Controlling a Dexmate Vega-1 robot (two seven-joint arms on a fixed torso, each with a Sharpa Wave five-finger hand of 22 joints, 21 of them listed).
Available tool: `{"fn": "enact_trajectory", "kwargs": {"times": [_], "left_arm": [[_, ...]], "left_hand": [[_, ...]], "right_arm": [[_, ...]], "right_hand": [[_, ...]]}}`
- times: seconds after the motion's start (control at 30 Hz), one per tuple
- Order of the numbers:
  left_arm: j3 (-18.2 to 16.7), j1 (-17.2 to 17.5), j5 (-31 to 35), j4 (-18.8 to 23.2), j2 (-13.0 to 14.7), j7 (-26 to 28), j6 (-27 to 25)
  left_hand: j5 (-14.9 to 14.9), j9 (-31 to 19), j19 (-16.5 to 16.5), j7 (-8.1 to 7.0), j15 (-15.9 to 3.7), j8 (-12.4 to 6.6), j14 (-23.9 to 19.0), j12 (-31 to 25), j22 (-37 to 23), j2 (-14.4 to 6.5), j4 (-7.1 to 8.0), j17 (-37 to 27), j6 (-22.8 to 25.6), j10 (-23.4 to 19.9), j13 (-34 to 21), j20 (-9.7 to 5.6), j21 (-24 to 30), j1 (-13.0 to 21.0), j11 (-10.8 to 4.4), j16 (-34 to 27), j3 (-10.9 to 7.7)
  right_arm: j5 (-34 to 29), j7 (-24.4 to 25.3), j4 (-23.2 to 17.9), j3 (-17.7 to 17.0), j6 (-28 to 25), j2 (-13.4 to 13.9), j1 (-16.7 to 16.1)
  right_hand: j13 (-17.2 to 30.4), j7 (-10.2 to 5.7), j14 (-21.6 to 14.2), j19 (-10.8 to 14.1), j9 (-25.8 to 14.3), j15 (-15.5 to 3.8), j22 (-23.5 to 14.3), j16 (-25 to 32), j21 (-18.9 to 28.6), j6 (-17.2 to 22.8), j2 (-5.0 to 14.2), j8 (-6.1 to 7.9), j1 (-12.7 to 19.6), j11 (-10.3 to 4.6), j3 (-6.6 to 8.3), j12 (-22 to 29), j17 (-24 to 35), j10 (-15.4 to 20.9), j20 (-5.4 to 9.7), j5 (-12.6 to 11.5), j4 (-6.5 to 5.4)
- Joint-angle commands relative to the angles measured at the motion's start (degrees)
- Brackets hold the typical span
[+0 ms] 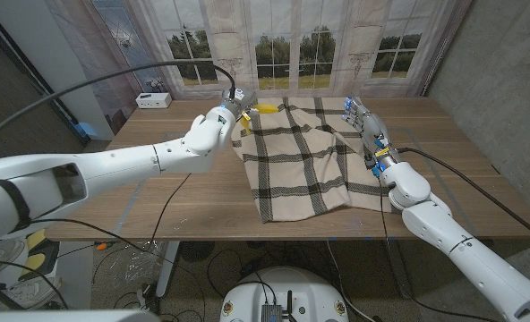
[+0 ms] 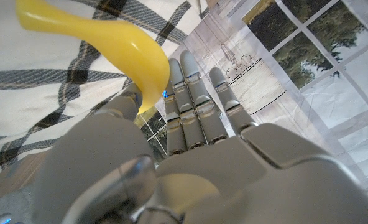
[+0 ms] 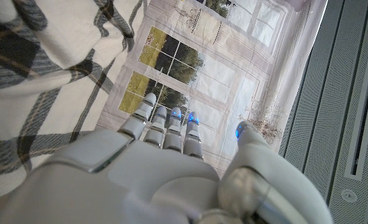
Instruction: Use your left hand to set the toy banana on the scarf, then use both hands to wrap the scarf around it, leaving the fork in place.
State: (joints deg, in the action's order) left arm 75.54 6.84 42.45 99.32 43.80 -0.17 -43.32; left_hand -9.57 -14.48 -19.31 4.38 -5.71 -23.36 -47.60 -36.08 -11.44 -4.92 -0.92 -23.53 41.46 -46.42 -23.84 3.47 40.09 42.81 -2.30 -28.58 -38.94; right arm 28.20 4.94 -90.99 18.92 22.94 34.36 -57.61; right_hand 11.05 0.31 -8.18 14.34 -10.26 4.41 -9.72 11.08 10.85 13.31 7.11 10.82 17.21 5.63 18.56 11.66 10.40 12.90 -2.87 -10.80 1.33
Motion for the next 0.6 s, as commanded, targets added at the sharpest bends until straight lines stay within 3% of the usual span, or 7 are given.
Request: {"fn": "enact_trajectory", "kwargs": {"times": [0.03, 0.3, 0.6], "left_arm": [[-10.56, 5.57, 9.4, -9.43, -5.9, -1.17, 17.81], [-13.33, 5.93, 11.56, -15.13, -9.59, 0.51, 25.61], [-13.94, 4.7, 12.35, -21.68, -13.36, 2.65, 32.57]], "left_hand": [[-0.21, -6.25, 0.27, -2.33, -4.57, -0.51, -0.07, -0.37, -0.18, -6.43, 3.05, -0.29, 5.37, -4.53, -0.12, -0.11, 0.55, 6.98, -5.01, 0.14, -2.66], [-0.2, -6.2, 0.39, -2.49, -4.56, -0.5, -0.13, -0.47, -0.13, -6.37, 3.25, -0.17, 5.42, -4.43, -0.13, -0.14, 0.77, 6.92, -5.04, 0.54, -2.59], [-0.2, -6.08, 0.46, -2.44, -4.63, -0.46, -0.34, -0.51, -0.08, -6.35, 3.25, -0.22, 5.48, -4.48, 0.0, -0.18, 0.98, 7.0, -5.07, 0.72, -2.51]], "right_arm": [[-1.53, 0.69, -2.03, 0.03, -0.52, 0.75, -0.67], [-2.5, 1.73, -3.94, 0.05, -1.95, 1.4, -1.42], [-4.11, 3.68, -7.98, -0.29, -4.44, 2.85, -3.26]], "right_hand": [[0.09, 0.07, -0.35, 0.37, -0.2, 0.11, -0.3, -0.05, 0.51, 0.32, 0.02, 0.17, -0.02, -0.02, 0.11, 0.0, 0.13, 0.6, -0.29, 0.18, 0.24], [0.1, 0.05, -0.33, 0.34, -0.2, 0.08, -0.3, -0.06, 0.5, 0.48, 0.0, 0.21, -0.03, -0.13, 0.16, -0.03, 0.14, 0.63, -0.34, 0.22, 0.32], [0.1, 0.04, -0.38, 0.35, -0.2, 0.12, -0.3, -0.05, 0.5, 0.49, 0.0, 0.18, -0.05, -0.03, 0.21, -0.02, 0.15, 0.74, -0.38, 0.25, 0.39]]}}
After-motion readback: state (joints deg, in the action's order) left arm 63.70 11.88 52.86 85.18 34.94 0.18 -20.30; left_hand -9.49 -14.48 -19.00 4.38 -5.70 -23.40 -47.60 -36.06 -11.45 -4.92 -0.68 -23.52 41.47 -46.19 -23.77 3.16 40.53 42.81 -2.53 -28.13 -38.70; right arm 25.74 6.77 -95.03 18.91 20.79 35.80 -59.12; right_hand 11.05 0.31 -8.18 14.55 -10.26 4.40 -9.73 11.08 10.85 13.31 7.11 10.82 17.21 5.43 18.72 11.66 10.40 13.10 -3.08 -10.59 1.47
